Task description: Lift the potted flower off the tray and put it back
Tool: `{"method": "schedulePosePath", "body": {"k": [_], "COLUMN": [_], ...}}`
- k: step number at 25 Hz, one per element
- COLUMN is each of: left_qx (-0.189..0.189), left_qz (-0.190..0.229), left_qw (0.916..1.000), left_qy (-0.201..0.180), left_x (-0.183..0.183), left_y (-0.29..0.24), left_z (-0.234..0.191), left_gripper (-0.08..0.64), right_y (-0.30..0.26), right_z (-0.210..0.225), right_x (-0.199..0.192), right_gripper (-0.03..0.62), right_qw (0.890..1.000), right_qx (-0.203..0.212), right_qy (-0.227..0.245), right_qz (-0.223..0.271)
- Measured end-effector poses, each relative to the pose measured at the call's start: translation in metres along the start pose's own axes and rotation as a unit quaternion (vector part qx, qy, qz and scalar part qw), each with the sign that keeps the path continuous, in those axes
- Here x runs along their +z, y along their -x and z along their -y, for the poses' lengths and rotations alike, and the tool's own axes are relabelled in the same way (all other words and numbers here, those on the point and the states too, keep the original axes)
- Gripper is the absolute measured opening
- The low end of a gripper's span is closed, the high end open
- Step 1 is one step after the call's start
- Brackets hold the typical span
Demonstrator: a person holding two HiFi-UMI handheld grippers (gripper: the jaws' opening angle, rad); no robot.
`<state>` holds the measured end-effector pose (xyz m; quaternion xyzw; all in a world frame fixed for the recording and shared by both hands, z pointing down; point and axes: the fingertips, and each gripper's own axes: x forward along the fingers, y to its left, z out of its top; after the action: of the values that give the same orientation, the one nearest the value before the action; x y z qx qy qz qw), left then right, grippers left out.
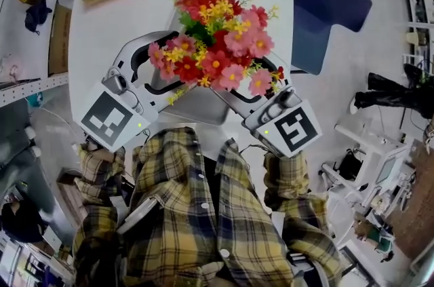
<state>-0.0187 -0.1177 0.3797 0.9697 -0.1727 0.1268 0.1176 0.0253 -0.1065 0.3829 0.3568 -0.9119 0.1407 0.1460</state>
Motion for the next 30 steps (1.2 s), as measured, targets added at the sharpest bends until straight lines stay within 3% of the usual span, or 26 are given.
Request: {"method": "schedulePosePath", "body": {"k": [7,15,20,30], "left_qx": [-0.004,-0.003,0.000,0.009], "left_qz": [-0.021,-0.037,-0.038,-0.051], "left_qw": [0.9997,0.9993,0.9992,0.9987], "left_qy": [0.006,0.001,0.006,0.004], "left_x": [-0.005,0.014,-0.003,-0.002], "left_y": [0.001,0.011,0.003,0.003], "left_z": [0.000,0.004,0.002,0.002], "left_gripper": [0.339,0.339,0.339,0.339], "right_y": [0.000,0.004,-0.001,-0.002], "right_z": [-0.001,-0.008,-0.003,-0.003], "right_x": [0.000,0.019,0.002,0.001], "right_gripper": [0.348,0.348,0.348,0.348], "right_qw": [1.000,1.000,1.000,0.999], "right_qx": [-0.002,0.002,0.003,0.010], "right_qy": [-0.012,-0.016,-0.018,-0.025], "right_qz": [-0.008,-0.010,-0.015,-0.023]}}
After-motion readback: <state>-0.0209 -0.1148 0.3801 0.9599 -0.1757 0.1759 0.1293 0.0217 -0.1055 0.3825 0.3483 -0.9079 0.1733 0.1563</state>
